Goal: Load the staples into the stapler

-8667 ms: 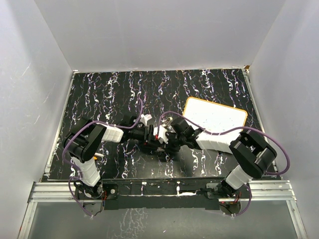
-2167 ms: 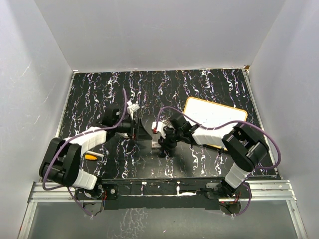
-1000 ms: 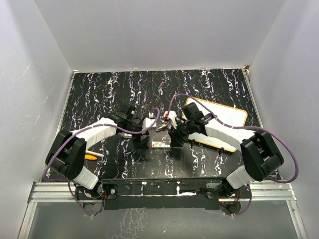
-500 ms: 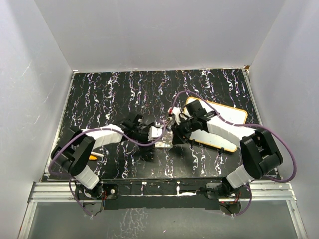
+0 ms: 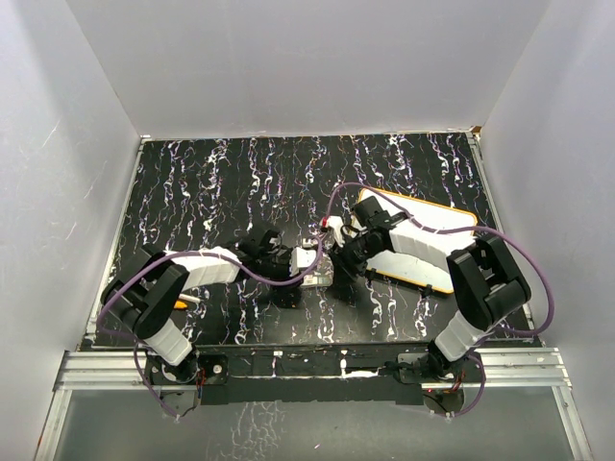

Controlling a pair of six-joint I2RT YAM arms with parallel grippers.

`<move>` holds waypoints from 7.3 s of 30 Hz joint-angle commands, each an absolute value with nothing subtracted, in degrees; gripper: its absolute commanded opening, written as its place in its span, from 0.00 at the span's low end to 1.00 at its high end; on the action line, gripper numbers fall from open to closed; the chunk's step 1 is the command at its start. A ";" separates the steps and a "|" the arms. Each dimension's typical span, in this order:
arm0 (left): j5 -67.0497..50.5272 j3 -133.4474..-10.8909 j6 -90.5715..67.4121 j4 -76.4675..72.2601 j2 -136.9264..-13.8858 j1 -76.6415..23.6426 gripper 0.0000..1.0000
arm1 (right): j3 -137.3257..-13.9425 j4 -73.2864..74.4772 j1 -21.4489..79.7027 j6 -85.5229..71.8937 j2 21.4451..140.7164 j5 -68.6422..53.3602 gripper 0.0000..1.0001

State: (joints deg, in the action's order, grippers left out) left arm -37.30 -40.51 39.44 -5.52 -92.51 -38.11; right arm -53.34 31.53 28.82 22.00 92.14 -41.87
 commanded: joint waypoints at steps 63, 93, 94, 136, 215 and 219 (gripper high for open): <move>-13.77 -36.06 12.13 -13.43 -91.36 -44.47 0.44 | -60.22 21.24 33.45 13.79 99.67 -30.27 0.25; -19.61 -34.94 18.01 -14.24 -88.65 -43.57 0.68 | -63.39 24.24 35.23 16.26 97.84 -25.66 0.25; -20.09 -34.77 18.36 -14.56 -88.63 -43.59 0.68 | -63.71 24.52 35.21 16.25 98.01 -25.26 0.25; -30.64 -34.32 20.40 -14.51 -89.88 -43.59 0.65 | -59.31 21.82 40.34 15.11 99.05 -12.94 0.22; -30.01 -39.39 33.37 22.39 -69.90 -32.03 0.71 | -70.79 18.24 41.46 16.50 105.17 -29.41 0.08; -27.86 -39.61 34.70 26.05 -67.41 -31.60 0.71 | -69.96 17.53 43.39 16.26 106.24 -26.81 0.08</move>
State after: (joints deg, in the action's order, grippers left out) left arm -28.95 -39.75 32.12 19.42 -70.50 -32.23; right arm -69.32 21.76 41.67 17.47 106.54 -28.05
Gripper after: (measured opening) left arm 0.705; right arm 0.080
